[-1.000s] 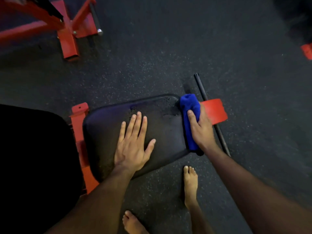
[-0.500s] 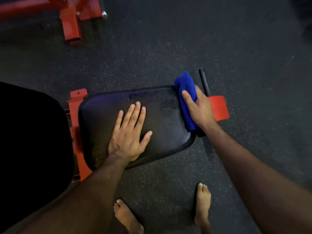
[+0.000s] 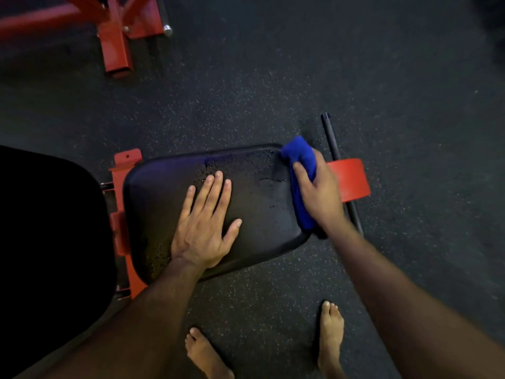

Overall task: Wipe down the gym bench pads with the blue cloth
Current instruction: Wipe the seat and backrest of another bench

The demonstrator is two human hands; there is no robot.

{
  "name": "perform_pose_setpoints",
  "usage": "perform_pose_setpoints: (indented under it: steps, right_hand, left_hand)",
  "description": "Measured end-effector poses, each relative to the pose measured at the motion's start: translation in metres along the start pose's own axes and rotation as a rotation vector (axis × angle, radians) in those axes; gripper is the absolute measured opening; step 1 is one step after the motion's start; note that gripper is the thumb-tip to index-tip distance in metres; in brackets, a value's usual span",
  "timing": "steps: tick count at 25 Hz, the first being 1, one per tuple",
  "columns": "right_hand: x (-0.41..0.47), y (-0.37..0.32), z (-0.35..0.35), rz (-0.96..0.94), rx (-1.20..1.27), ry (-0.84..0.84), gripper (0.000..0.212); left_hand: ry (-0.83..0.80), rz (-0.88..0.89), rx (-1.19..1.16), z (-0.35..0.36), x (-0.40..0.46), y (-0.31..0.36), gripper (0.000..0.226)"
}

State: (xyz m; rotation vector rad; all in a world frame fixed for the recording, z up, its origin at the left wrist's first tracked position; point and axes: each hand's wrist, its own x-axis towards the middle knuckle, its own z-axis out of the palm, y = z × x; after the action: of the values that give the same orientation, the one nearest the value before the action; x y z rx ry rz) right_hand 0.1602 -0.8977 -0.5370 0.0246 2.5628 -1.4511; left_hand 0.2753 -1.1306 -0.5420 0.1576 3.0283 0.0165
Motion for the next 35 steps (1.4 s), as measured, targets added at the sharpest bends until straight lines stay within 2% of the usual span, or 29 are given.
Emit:
perform_pose_setpoints:
  steps: [3,6,8,10,13,17,22,25,28,32,35]
  right_hand:
    - [0.036,-0.003,-0.002,-0.019,-0.023,-0.072,0.030]
    - [-0.017,0.008,-0.001,-0.035,-0.021,0.016,0.039]
    - [-0.077,0.013,0.004,0.097,-0.034,0.100,0.046]
    - [-0.116,0.013,0.009,0.190,-0.037,0.112,0.050]
    - [-0.094,0.008,0.008,0.136,-0.052,0.113,0.045]
    - [0.001,-0.004,-0.002,0.004,-0.040,-0.031,0.033]
    - [0.054,-0.026,-0.051,0.015,0.044,-0.168,0.015]
    - [0.077,-0.042,-0.065,-0.037,-0.114,-0.402,0.017]
    - [0.085,-0.050,-0.042,-0.047,-0.213,-0.592,0.018]
    - [0.081,-0.051,-0.009,0.006,-0.216,-0.560,0.020]
    - [0.090,-0.054,-0.009,0.090,-0.258,-0.559,0.023]
  left_hand:
    - [-0.004,-0.005,-0.004,0.000,0.000,0.000,0.077]
    - [0.005,-0.002,-0.004,0.000,0.000,0.001,0.077]
    - [0.008,0.000,-0.010,0.000,-0.001,0.000,0.076]
    - [0.016,0.000,-0.019,0.001,0.000,0.000,0.076]
    - [0.017,0.001,-0.027,0.001,-0.001,0.000,0.076]
    - [0.002,-0.006,-0.031,0.001,0.000,-0.001,0.076]
    - [-0.022,-0.004,-0.036,-0.005,0.002,0.001,0.075]
    - [-0.030,-0.010,-0.063,-0.010,0.000,-0.002,0.074]
    - [-0.013,-0.006,-0.094,-0.009,0.002,-0.003,0.075]
    - [0.039,-0.028,-0.121,-0.002,0.001,-0.005,0.076]
    - [0.012,-0.015,-0.141,-0.002,0.002,-0.006,0.077]
